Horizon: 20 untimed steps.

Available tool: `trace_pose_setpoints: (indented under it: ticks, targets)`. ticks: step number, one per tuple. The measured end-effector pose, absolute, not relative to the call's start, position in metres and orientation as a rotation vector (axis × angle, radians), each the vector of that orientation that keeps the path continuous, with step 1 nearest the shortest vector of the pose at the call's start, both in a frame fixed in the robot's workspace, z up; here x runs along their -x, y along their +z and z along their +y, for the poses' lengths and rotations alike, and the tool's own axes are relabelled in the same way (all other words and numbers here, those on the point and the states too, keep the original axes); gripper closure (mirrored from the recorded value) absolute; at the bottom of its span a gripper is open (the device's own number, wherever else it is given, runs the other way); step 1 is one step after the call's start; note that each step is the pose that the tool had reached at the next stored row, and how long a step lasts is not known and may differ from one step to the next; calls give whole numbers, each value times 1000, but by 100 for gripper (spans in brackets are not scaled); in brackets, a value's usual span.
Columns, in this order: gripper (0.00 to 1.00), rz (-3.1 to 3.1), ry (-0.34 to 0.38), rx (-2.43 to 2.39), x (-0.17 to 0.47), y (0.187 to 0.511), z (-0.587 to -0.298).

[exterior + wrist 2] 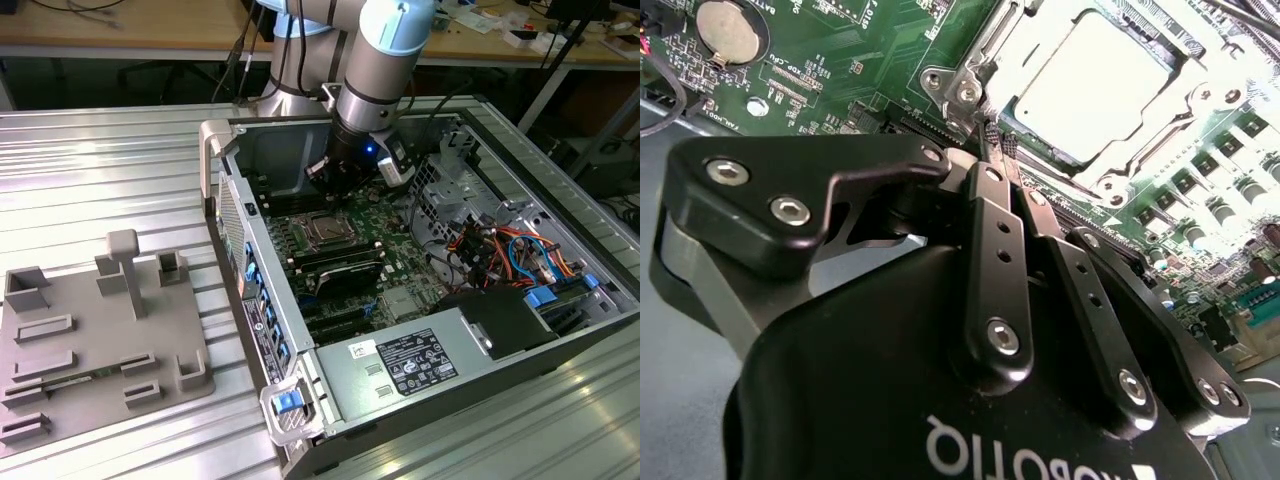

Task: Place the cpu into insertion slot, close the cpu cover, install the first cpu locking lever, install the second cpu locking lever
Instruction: 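Install the second cpu locking lever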

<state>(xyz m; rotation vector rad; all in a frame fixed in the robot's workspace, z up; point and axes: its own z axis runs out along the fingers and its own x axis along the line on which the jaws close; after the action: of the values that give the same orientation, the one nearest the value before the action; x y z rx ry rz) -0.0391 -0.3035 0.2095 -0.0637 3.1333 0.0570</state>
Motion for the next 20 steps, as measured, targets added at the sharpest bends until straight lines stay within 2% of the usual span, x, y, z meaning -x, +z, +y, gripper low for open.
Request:
trace_pose_setpoints:
  ticks: [8,20]
  targets:
    - [89,3134,57,64,39,209,-322]
    - [89,3147,56,64,23,218,-324]
